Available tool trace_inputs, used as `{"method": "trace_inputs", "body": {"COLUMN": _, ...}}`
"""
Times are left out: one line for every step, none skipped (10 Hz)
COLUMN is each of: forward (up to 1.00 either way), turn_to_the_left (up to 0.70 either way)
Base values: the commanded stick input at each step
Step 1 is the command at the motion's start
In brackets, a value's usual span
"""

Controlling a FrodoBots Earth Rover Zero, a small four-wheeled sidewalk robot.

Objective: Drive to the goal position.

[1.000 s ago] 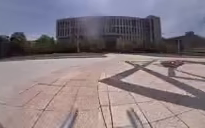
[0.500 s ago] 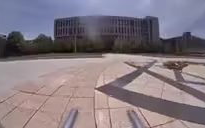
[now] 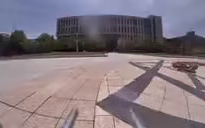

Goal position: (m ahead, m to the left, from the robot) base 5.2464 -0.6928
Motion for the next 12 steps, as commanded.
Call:
{"method": "trace_inputs", "body": {"forward": 1.0, "turn_to_the_left": -0.37}}
{"method": "trace_inputs", "body": {"forward": 1.0, "turn_to_the_left": -0.37}}
{"method": "trace_inputs", "body": {"forward": 1.0, "turn_to_the_left": -0.37}}
{"method": "trace_inputs", "body": {"forward": 1.0, "turn_to_the_left": -0.37}}
{"method": "trace_inputs", "body": {"forward": 1.0, "turn_to_the_left": -0.37}}
{"method": "trace_inputs", "body": {"forward": 1.0, "turn_to_the_left": -0.37}}
{"method": "trace_inputs", "body": {"forward": 1.0, "turn_to_the_left": -0.37}}
{"method": "trace_inputs", "body": {"forward": 1.0, "turn_to_the_left": -0.36}}
{"method": "trace_inputs", "body": {"forward": 1.0, "turn_to_the_left": -0.29}}
{"method": "trace_inputs", "body": {"forward": 1.0, "turn_to_the_left": -0.07}}
{"method": "trace_inputs", "body": {"forward": 1.0, "turn_to_the_left": 0.0}}
{"method": "trace_inputs", "body": {"forward": 1.0, "turn_to_the_left": 0.0}}
